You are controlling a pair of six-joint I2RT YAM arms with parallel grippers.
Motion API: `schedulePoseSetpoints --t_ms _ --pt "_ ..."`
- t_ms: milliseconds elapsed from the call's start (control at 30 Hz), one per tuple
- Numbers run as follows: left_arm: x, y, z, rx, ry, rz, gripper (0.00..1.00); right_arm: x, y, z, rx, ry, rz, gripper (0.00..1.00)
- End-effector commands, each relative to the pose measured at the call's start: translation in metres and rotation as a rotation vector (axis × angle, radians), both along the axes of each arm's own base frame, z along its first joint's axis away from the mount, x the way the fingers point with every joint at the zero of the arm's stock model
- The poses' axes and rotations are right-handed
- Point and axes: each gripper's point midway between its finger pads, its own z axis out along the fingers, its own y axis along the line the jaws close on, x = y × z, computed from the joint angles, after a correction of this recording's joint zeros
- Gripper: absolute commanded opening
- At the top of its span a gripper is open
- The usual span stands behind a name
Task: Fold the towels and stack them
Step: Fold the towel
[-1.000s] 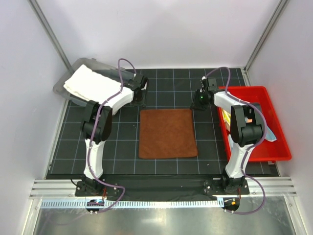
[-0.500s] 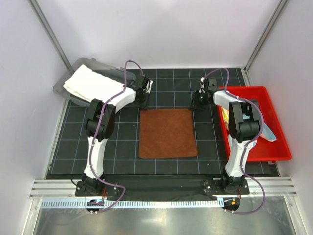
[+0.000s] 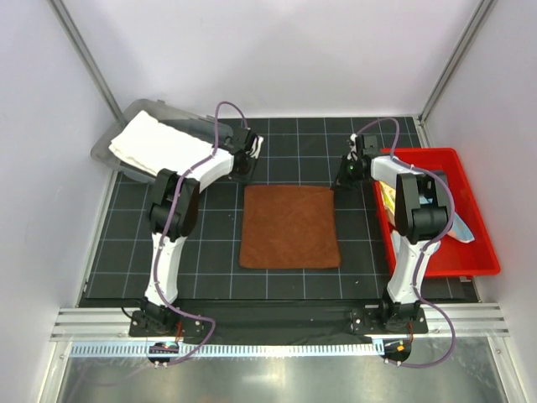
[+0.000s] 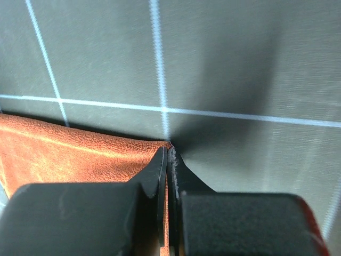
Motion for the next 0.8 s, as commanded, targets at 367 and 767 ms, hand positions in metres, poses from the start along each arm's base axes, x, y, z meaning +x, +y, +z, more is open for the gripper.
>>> schedulePoseSetpoints --t_ms 367,767 --pt "0.013 -0.006 0.042 -0.009 -0.070 -0.154 0.40 0.022 0.001 0.035 0.064 -0.083 0.141 0.48" --pt "-0.018 -0.037 0.024 -0.117 0.105 -0.456 0.49 0.007 0.003 0.031 0.084 -0.009 0.564 0.51"
